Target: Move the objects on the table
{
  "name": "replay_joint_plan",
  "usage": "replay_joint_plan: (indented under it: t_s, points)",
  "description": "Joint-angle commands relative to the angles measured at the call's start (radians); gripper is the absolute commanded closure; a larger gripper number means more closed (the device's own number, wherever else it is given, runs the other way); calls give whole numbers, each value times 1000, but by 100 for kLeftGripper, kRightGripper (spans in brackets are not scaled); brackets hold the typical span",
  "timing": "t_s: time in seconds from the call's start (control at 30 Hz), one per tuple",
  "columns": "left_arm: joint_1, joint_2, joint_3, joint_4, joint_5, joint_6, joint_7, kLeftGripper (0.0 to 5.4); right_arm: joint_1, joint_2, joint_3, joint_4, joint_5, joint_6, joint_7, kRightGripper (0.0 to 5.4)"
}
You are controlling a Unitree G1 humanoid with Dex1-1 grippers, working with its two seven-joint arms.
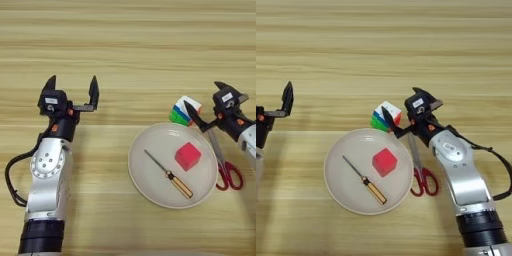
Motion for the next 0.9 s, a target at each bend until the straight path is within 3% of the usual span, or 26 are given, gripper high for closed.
replay_joint_plan:
  t_s: [0.03,0.47,0.77,0.9]
  points:
    - [-7,9,0,8,-3,9,-8,0,-27,5,-39,15,6,-15,-24,5]
    - [-12,9,1,23,0,0,-6,0,-23,16,-104,32,51,7,-34,5]
    - [-17,12,4,38,-3,-7,-10,0,-36,83,-101,27,163,52,-1,5]
    - [-18,13,7,44,-4,-11,-12,0,-54,93,-87,34,181,69,17,5]
